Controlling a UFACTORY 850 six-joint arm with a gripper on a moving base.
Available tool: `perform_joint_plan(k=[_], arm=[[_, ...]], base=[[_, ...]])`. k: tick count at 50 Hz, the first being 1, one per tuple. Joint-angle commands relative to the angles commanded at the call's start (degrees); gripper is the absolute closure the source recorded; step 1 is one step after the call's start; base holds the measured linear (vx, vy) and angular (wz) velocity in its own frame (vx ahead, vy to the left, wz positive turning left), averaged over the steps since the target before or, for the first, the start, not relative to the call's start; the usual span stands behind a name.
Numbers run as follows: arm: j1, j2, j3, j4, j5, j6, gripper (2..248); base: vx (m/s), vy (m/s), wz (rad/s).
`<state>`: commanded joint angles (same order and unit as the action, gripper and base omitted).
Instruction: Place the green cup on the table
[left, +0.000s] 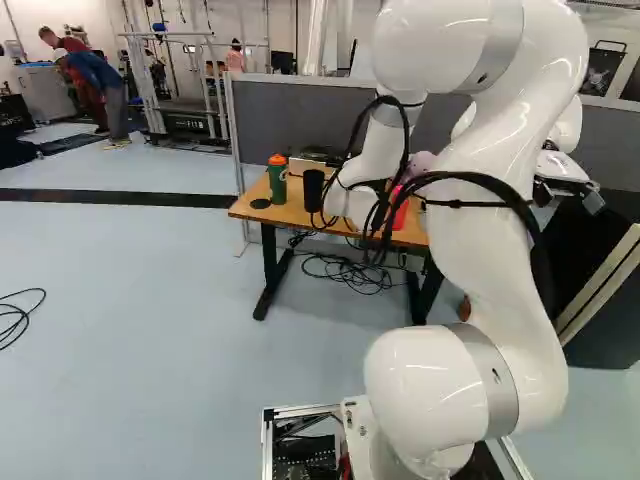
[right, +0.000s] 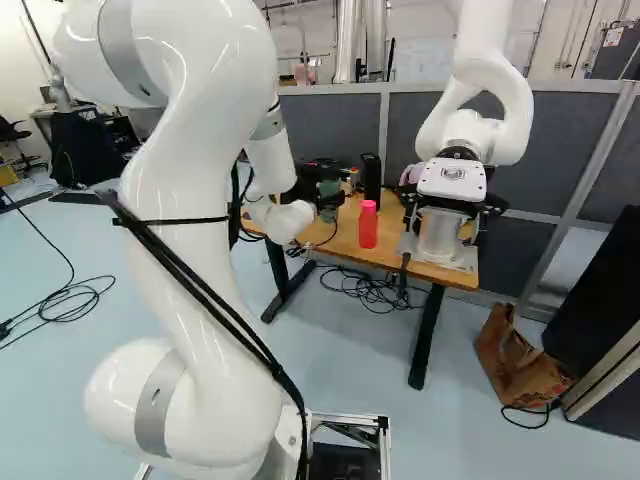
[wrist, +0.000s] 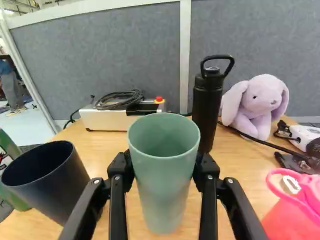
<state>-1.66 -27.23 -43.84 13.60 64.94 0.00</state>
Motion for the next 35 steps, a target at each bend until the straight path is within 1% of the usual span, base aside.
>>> perform_joint_plan(k=[21, 33, 34, 35], arm=[[-0.56, -6.11, -4.94, 0.04, 0.04, 0.0, 123], [-0.74, -7.68, -5.95, 0.04, 0.04, 0.0, 119], [-0.74, -7.71, -5.97, 0.04, 0.04, 0.0, 90], [-0.74, -7.73, -5.98, 0.04, 0.04, 0.0, 90]], base=[[0.0, 0.0, 0.0], [0.0, 0.0, 0.0], [0.0, 0.0, 0.0], [0.0, 0.0, 0.0]])
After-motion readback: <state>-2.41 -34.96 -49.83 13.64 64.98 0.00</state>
